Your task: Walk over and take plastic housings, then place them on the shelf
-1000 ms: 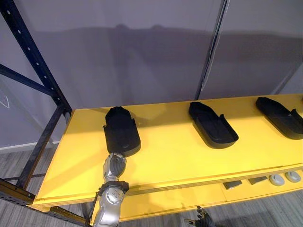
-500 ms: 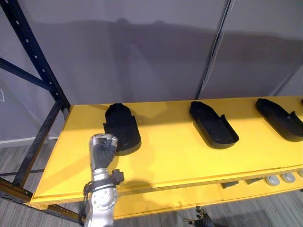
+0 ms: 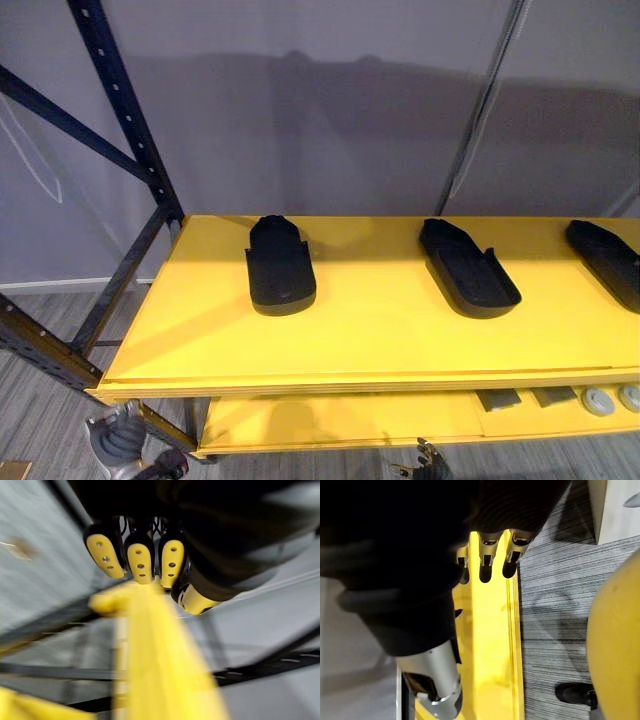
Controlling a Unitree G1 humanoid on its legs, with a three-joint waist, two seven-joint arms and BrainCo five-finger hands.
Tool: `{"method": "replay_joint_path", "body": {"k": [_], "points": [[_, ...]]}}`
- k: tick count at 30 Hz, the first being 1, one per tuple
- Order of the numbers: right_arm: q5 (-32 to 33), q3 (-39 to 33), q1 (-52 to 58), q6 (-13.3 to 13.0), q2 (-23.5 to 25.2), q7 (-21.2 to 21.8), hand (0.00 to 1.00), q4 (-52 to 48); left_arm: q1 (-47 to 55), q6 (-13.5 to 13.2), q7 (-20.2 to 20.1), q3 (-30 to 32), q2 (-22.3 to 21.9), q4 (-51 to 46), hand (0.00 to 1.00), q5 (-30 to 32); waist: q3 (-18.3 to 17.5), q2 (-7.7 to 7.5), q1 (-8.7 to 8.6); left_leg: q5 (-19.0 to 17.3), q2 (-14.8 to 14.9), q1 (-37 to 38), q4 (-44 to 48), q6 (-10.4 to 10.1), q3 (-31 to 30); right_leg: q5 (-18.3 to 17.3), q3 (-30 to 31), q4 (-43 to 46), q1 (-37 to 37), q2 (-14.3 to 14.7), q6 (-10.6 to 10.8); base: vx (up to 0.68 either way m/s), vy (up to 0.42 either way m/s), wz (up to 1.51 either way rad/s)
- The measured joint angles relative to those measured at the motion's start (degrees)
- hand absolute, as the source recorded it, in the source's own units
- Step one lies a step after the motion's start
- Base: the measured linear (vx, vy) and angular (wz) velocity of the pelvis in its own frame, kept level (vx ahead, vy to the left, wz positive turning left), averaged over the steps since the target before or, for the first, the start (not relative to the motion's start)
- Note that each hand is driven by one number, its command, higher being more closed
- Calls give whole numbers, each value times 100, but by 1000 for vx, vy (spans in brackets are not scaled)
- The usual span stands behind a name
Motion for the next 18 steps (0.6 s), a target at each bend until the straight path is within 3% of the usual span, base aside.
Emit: {"method": "replay_joint_path", "body": {"k": [7,18], "points": [[1,47,-33,78,28,-7,0,-91,-282,110,-639,-258,111,1624,0,-157,18,4,0,-54,-144,73,18,43,28,-55,-1,28,95,-151,73,60,22,0],[6,-32,-66,77,27,-41,0,-234,-797,-2,-1177,-845,299,2651,0,-151,74,110,-7,-227,-173,258,18,62,84,-55,12,156,214,-185,76,21,6,-3]]}}
